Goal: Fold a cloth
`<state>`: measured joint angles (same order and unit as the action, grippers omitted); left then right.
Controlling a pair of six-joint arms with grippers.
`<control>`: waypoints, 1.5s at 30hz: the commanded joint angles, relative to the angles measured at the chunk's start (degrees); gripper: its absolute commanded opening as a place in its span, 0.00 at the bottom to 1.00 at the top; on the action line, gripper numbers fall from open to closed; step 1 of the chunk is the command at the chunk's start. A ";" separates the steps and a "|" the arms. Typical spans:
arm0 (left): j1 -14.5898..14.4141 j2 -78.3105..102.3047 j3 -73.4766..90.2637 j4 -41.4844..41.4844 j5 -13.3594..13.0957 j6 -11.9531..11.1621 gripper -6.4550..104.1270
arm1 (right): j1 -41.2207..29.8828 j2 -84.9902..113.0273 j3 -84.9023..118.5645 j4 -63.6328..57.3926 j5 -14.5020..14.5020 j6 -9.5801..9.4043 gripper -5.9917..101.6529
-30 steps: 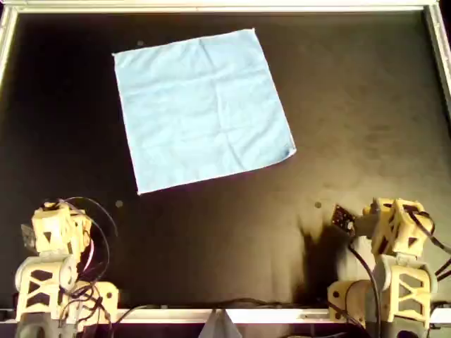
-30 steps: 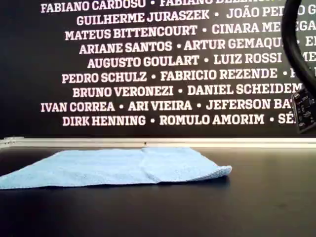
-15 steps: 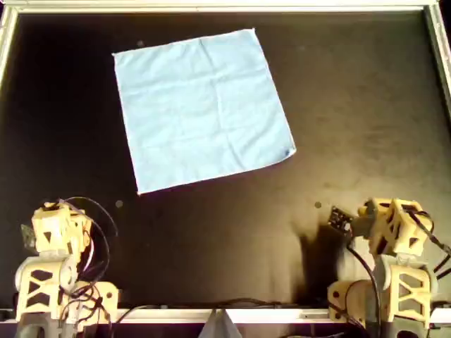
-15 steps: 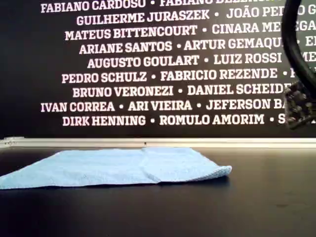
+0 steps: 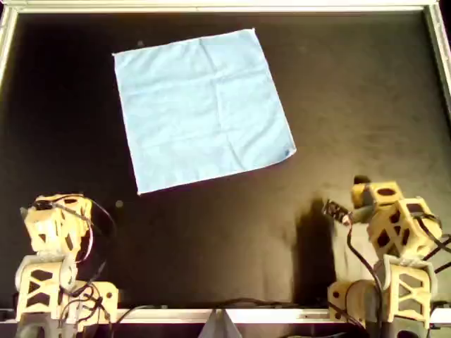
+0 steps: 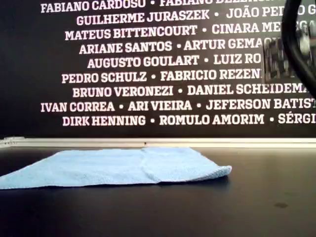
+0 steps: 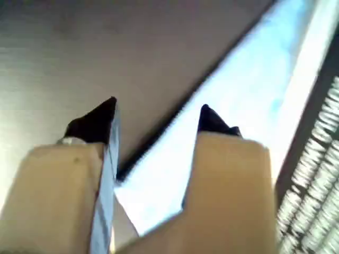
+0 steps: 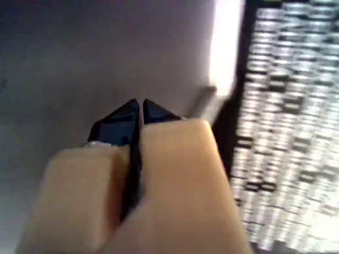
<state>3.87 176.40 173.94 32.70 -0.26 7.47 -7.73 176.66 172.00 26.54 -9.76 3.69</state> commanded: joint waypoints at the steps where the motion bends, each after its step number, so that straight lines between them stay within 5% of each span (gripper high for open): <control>1: 0.44 0.88 -0.53 -2.29 1.49 -0.09 0.54 | 0.18 1.49 0.44 -6.77 -0.62 0.53 0.06; 10: 0.44 0.79 -0.53 -3.16 3.16 -0.09 0.55 | 0.35 1.49 0.00 -8.09 -0.79 -0.09 0.10; 17: 0.53 0.26 -0.53 -3.16 3.16 -0.09 0.72 | 0.26 1.49 0.70 -8.09 -0.70 -0.26 0.45; 22: 0.53 0.26 -0.53 -3.16 3.16 -0.09 0.87 | 0.18 1.49 0.53 -8.09 -0.62 0.09 0.61; 32: 0.44 -5.80 -0.62 -3.43 3.25 -0.18 0.89 | 10.55 -0.26 -1.49 -8.00 -1.93 -0.44 0.63; 38: -0.09 -18.63 -5.98 -7.29 5.98 -0.18 0.89 | 15.03 -10.37 -2.55 -8.09 -2.02 -0.88 0.63; 42: -4.04 -37.18 -16.87 -8.09 6.94 -1.05 0.89 | 15.03 -23.38 -9.49 -8.09 -2.55 -4.83 0.63; 45: -7.65 -55.63 -27.69 -8.09 6.94 -5.27 0.90 | 15.12 -35.60 -17.31 -8.09 -2.72 -6.33 0.63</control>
<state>-0.26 136.32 157.94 26.10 6.24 4.66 7.29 146.95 164.36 22.06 -11.78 -1.67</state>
